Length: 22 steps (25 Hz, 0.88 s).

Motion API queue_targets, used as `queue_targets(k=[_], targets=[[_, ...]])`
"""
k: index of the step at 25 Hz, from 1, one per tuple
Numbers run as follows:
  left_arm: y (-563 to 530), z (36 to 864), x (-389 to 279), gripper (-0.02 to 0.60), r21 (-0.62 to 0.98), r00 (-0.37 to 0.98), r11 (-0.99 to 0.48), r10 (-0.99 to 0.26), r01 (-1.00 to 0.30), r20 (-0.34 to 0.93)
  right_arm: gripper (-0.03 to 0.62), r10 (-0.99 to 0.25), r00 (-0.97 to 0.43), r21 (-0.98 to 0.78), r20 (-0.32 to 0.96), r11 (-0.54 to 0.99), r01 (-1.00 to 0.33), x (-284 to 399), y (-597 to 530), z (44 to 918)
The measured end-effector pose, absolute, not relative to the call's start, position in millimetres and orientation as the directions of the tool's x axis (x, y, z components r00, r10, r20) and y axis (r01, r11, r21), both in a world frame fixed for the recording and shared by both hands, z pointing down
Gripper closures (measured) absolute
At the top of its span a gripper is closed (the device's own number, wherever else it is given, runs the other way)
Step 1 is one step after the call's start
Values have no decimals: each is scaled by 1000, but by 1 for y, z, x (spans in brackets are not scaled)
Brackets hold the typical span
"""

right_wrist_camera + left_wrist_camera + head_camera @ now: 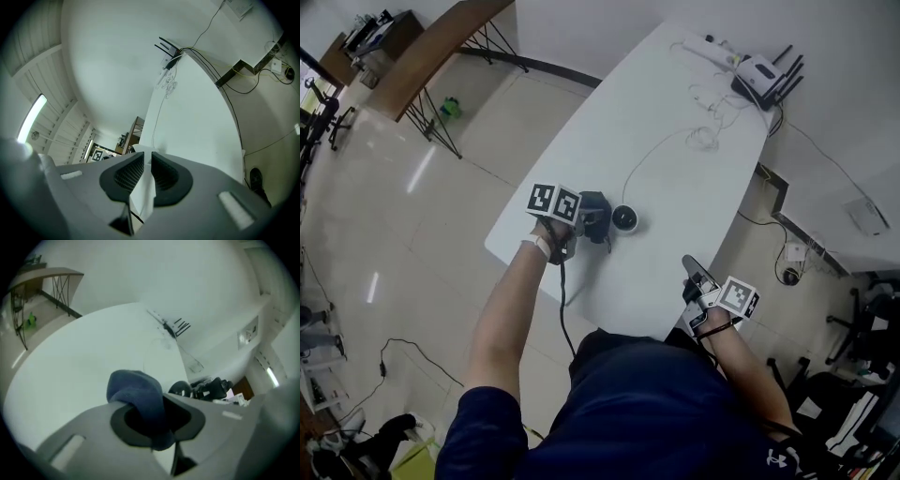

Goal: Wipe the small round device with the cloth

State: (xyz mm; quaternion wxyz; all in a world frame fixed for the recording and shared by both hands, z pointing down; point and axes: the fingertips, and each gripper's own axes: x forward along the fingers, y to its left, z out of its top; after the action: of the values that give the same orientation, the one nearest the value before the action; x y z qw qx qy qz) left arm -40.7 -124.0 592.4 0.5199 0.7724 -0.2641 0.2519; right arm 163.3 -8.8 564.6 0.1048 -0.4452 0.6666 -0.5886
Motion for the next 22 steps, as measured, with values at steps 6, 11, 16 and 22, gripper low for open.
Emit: queue_targets(k=[6,11,16,22], targets=[[-108,622,-37,517,691,735,-270,-108,-670,670,540,-722,-576,-870,385,-75,-487,166,-11,563],[-117,569,-40,517,464,625,-469,-282,-752,728,540,-712,-599,-870,367,-34,-492,159,-16,562],[-100,518,-7,517,-290,365,-807,-512,-514,778,540,-696,-614,-873,373,-39,-486,153,-19,570],[-37,571,37,518,-554,213,-832,-544,-14,812,540,-686,-622,-880,378,-56,-472,145,-18,568]])
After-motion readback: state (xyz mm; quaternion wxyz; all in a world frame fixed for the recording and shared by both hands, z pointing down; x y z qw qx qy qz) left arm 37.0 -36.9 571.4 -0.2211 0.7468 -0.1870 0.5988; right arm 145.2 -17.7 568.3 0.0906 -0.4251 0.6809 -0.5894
